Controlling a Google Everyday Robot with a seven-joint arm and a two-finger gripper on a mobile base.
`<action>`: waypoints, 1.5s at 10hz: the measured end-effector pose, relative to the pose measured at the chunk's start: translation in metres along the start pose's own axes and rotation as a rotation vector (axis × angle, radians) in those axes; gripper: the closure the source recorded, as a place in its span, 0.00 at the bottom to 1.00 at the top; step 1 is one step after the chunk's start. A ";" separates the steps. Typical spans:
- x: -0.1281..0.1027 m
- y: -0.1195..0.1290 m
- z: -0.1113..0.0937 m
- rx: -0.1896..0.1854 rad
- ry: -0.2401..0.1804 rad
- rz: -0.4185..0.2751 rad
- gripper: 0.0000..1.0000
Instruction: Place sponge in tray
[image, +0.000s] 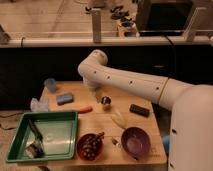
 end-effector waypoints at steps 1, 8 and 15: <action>-0.002 -0.004 0.003 0.005 -0.007 -0.010 0.20; -0.011 -0.022 0.022 0.033 -0.058 -0.059 0.20; -0.018 -0.041 0.041 0.062 -0.102 -0.094 0.20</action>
